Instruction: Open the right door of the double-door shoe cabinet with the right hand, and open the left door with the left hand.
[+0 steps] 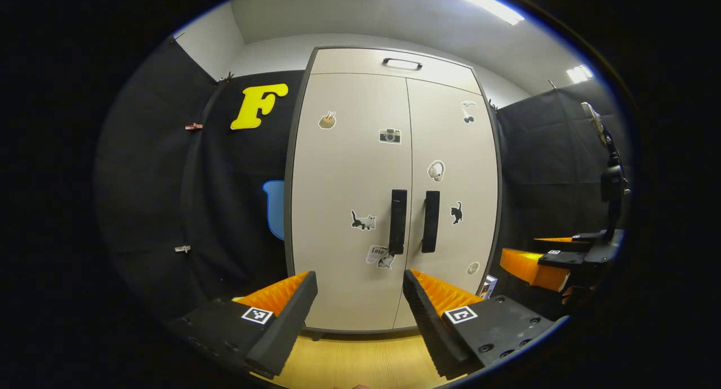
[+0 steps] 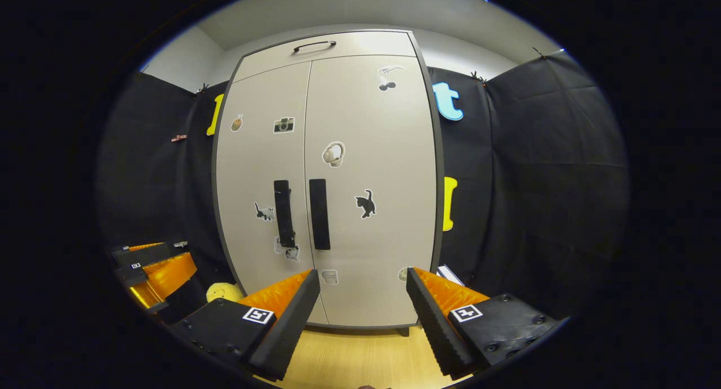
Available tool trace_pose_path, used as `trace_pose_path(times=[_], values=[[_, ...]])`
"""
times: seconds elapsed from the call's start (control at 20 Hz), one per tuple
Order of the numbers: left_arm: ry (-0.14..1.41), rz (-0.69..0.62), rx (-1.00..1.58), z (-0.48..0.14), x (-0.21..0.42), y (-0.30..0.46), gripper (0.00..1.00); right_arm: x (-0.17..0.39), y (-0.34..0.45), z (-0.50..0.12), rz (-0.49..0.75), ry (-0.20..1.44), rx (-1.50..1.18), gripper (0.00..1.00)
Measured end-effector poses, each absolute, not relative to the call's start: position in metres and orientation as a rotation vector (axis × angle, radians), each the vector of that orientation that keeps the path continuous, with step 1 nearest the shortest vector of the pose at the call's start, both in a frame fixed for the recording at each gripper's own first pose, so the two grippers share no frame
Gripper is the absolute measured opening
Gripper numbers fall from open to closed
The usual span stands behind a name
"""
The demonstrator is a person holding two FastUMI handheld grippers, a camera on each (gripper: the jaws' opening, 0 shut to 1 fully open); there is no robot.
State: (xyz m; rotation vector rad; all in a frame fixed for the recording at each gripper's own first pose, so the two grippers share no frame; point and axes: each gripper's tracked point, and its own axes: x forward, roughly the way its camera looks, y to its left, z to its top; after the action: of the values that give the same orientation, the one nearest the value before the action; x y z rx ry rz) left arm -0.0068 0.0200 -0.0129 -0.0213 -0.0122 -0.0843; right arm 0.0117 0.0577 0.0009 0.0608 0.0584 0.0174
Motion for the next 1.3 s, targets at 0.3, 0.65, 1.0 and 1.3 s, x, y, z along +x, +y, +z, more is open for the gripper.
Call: trace_pose_path(times=[0.3,0.65,1.0,1.3], values=[[0.0,-0.053,-0.086,-0.022,-0.022,0.033,0.95,0.03,0.082,0.033,0.055,0.004,0.025,0.98],[-0.002,0.017,-0.043,-0.028,-0.04,0.067,0.95,0.08,0.107,0.049,0.076,0.049,0.05,0.98],[0.042,0.062,-0.051,-0.044,-0.054,0.1,0.95,0.138,0.124,0.045,0.055,0.088,0.128,0.98],[0.079,0.088,-0.048,-0.055,-0.057,0.124,0.95,0.184,0.113,0.019,-0.023,0.165,0.199,0.98]])
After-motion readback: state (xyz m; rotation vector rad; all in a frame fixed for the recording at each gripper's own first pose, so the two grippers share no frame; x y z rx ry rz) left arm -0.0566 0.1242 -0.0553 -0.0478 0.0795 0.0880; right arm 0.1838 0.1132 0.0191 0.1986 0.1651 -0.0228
